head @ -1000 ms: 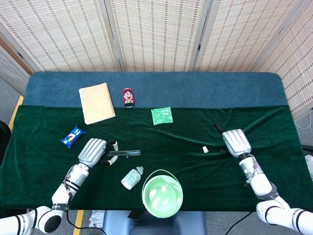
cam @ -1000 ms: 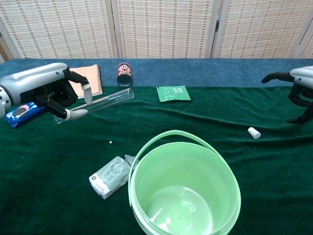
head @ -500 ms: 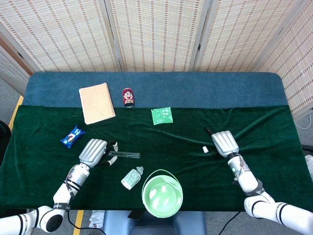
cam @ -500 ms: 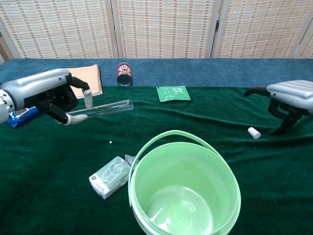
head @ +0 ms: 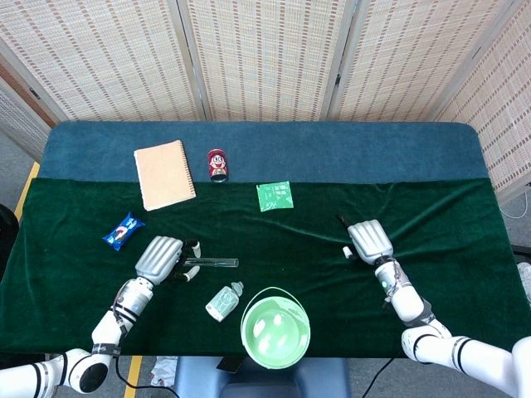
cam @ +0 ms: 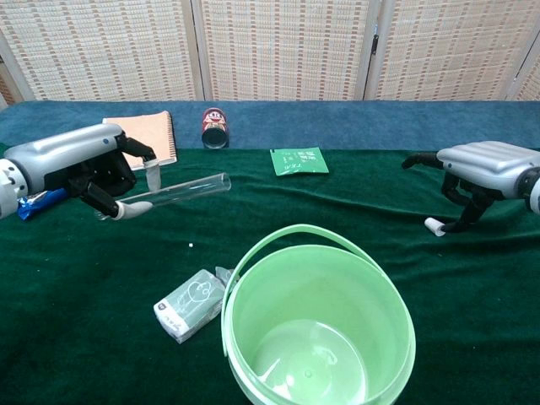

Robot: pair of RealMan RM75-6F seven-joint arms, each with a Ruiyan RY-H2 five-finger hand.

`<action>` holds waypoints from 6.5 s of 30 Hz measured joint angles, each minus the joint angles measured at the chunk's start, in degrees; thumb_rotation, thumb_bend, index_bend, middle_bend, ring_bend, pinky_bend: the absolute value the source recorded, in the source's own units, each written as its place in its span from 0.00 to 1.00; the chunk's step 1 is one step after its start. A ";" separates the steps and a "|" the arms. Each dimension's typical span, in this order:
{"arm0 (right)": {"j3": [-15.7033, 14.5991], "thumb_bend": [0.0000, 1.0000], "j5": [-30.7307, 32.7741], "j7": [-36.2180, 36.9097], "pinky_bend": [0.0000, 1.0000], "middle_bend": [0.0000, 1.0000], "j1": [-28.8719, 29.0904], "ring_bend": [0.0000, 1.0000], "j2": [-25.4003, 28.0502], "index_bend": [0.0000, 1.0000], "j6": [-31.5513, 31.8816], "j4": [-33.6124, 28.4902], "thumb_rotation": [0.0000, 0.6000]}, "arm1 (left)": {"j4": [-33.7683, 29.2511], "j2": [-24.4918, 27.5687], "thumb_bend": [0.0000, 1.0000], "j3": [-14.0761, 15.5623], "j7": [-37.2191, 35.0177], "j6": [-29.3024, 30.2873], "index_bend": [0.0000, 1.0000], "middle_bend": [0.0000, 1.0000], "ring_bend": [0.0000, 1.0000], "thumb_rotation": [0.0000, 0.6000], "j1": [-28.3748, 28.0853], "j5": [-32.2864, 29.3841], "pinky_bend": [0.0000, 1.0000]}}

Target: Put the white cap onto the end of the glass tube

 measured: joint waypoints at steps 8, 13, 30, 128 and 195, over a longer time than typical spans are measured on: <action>1.19 0.25 1.73 -1.38 1.00 0.87 1.52 1.00 -0.14 0.10 -0.11 0.10 1.00 | 0.31 -0.13 0.51 0.22 -0.31 -0.07 0.67 0.94 0.89 1.00 0.12 0.09 0.91; 1.74 0.25 3.26 -2.19 1.00 0.87 2.28 1.00 -0.16 0.10 -0.36 0.31 1.00 | 0.45 -0.21 0.51 0.27 -0.42 -0.11 0.67 0.94 0.89 1.00 0.12 0.16 0.91; 1.95 0.25 6.13 -3.00 1.00 0.87 4.50 1.00 -1.19 0.10 -1.98 3.30 1.00 | 0.81 -0.46 0.50 0.27 -0.16 -0.43 0.67 0.94 0.89 1.00 0.06 -0.27 0.91; 1.47 0.55 -2.56 3.71 1.00 0.95 3.00 1.00 11.17 0.71 0.69 -17.37 1.00 | -0.17 -0.28 0.51 -1.62 -7.01 -0.86 0.67 0.94 0.89 1.00 0.36 -0.44 0.91; 5.02 0.56 -5.37 11.78 1.00 0.96 10.57 1.00 23.73 0.72 1.28 -44.93 1.00 | -4.46 -7.29 0.51 -3.21 -17.42 2.20 0.67 0.94 0.89 1.00 -0.97 4.14 0.91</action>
